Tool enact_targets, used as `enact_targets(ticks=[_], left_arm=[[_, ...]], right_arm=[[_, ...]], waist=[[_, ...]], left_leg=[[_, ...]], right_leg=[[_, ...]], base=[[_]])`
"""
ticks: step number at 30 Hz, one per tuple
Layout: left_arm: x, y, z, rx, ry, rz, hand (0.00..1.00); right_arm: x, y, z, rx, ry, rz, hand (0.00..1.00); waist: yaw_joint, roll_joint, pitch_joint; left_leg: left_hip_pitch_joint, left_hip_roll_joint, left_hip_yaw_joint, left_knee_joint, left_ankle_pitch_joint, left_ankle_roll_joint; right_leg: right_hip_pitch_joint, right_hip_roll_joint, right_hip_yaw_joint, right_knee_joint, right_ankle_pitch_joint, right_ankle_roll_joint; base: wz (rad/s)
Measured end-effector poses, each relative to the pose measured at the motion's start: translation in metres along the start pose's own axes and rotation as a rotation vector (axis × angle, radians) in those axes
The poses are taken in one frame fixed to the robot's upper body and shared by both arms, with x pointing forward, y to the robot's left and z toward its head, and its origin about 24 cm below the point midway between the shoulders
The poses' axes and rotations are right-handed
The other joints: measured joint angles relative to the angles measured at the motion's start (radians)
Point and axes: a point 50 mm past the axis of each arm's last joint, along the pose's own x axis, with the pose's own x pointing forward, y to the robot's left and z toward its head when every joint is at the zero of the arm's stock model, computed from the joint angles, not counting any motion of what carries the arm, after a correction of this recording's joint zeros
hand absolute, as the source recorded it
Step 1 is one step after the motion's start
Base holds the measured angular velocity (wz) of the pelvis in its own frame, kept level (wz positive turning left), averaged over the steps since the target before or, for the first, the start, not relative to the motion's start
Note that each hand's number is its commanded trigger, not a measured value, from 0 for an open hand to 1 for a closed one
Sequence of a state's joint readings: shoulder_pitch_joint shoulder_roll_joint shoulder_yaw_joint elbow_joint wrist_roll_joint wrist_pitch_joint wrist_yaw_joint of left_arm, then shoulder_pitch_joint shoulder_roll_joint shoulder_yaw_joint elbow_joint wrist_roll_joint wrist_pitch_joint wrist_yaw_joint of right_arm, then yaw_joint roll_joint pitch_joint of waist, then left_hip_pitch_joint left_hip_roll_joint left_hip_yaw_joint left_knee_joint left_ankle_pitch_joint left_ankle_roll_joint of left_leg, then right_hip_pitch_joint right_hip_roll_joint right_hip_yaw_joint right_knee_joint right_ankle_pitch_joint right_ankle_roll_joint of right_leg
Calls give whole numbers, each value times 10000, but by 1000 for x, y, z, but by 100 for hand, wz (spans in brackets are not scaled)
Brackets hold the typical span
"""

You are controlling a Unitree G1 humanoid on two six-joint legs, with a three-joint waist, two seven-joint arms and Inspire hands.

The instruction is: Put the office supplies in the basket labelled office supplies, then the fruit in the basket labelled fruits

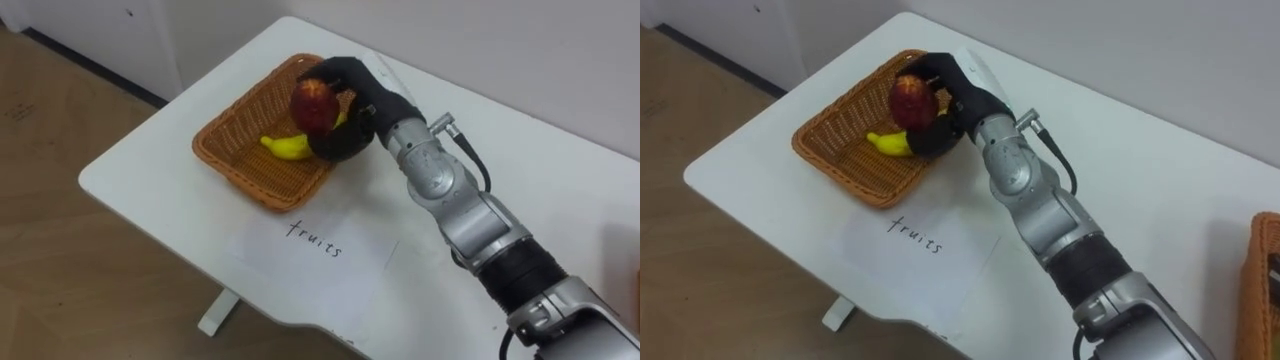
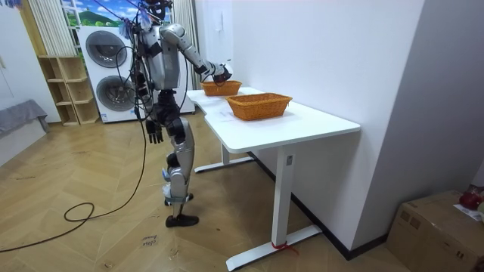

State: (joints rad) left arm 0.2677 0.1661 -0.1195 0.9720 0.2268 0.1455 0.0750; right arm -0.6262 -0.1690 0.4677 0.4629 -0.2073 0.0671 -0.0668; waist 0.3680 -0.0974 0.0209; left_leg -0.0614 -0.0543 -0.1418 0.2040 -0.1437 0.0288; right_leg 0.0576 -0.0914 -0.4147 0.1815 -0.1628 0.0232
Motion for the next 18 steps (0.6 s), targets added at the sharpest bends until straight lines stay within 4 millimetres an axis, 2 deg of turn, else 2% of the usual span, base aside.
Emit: enact_targets(ticks=[18], left_arm=[[-1,1,5,195,-239,-132,0]], right_arm=[[0,3,1,-21,-27,263,0]], waist=[[-11,-101,-19]], left_leg=[[2,-22,-14,22,1,2]], right_leg=[[3,-18,-3,23,-7,11]], base=[[0]])
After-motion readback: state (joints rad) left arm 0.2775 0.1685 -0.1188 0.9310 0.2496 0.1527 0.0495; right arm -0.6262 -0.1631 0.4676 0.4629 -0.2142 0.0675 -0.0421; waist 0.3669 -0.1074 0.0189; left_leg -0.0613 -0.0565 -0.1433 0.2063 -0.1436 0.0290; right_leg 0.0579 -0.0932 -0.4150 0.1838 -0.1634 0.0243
